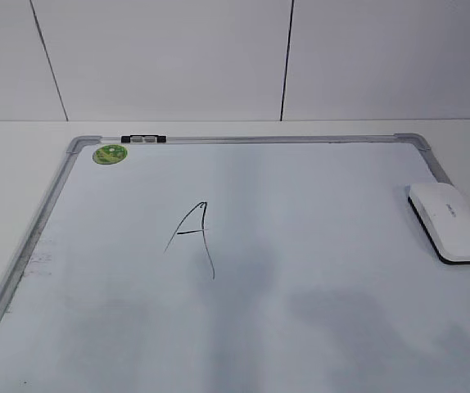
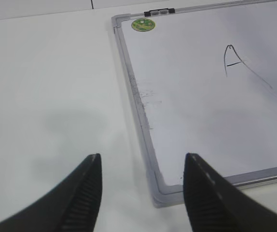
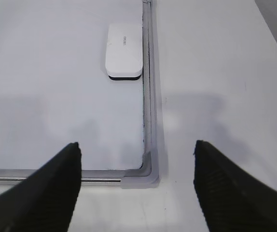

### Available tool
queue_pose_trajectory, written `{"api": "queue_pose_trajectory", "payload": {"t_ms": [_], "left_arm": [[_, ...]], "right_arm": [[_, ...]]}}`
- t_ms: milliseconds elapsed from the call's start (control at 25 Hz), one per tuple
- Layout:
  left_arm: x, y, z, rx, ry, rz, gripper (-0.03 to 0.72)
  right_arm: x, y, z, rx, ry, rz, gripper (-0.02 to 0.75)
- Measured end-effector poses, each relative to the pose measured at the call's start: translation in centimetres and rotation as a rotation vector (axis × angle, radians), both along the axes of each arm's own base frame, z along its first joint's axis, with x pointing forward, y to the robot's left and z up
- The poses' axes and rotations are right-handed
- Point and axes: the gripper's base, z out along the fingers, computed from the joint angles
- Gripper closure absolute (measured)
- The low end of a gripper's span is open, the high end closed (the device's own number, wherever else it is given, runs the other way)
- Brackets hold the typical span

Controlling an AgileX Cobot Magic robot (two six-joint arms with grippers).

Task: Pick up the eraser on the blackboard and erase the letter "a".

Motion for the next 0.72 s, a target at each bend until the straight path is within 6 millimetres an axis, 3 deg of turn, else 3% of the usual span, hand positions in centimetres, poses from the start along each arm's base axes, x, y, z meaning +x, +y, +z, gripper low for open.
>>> {"api": "queue_pose_trajectory", "payload": {"t_ms": [360,720], "left_arm": [[0.1,1.2,-0.2,-0.009,0.020,0.157,0.276],[0.1,1.2,-0.2,-0.014,0.021,0.166,0.276]], "right_arm": [[0.0,0.0,0.0,0.000,0.000,0.000,0.160],[0.0,0.0,0.0,-0.001,0.000,0.001,0.160]]}}
